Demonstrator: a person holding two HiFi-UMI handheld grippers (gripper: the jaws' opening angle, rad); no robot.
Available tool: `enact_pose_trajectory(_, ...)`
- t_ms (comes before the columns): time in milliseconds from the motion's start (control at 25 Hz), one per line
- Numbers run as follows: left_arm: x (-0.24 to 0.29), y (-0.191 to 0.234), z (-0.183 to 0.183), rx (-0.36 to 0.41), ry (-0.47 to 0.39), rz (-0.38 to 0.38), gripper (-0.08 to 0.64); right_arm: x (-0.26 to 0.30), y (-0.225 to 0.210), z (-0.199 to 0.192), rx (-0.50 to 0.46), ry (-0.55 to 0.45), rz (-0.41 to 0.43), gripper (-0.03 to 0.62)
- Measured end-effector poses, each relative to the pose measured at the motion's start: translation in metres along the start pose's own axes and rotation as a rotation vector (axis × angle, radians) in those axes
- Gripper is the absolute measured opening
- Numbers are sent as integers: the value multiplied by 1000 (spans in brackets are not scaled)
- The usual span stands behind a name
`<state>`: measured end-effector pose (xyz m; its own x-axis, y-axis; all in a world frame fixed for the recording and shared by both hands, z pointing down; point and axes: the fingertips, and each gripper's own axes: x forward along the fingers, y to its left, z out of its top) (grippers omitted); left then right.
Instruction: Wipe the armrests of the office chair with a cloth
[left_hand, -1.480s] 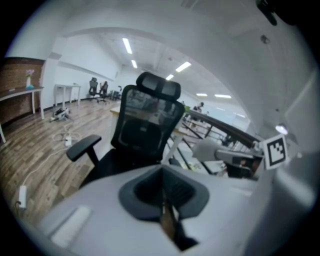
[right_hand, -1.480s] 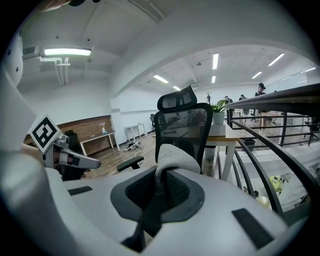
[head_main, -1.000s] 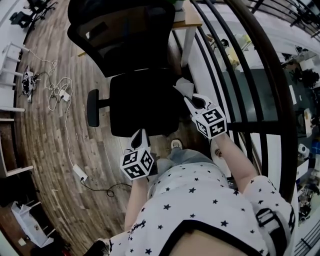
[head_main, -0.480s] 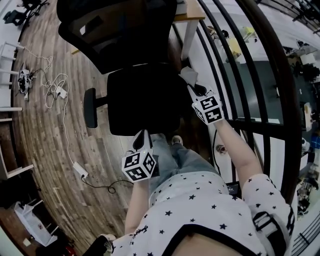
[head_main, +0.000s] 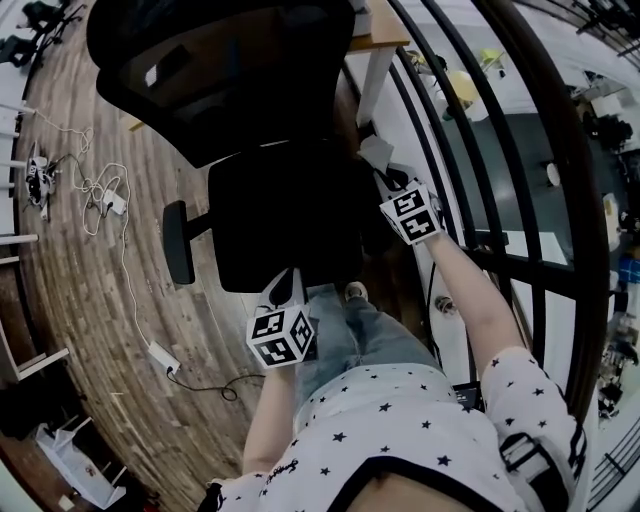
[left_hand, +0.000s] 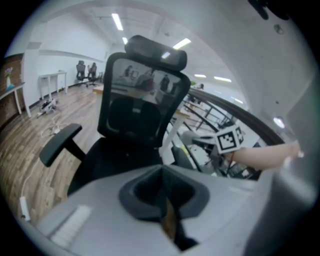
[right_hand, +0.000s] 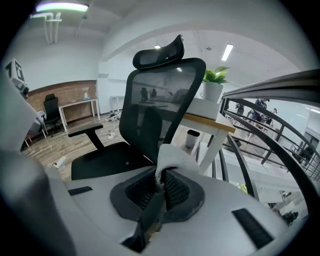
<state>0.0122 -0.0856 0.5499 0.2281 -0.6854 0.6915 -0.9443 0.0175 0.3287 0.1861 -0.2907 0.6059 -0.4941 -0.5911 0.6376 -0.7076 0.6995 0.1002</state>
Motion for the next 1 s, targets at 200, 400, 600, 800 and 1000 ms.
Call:
enact_pose_trajectory(200,21,7,10,10,20,-11,6,32,-8,-8,-18,51,11,29)
enact_pose_trajectory(400,38,12,14,7,45,-17,6,57,-11,-16,-9,96,25,29)
enact_pose_trajectory(600,50,13,16,7,62,-22,6,73,-15,-25,-4,138,25,29)
enact_pose_trajectory(800,55,14,11,-4,80,-21,6,84,-14,-31,-4,167,40,29)
enact_pose_trajectory(1000,57,12,10,-7,91,-23,6,90,-8,-40,-13,203,62,29)
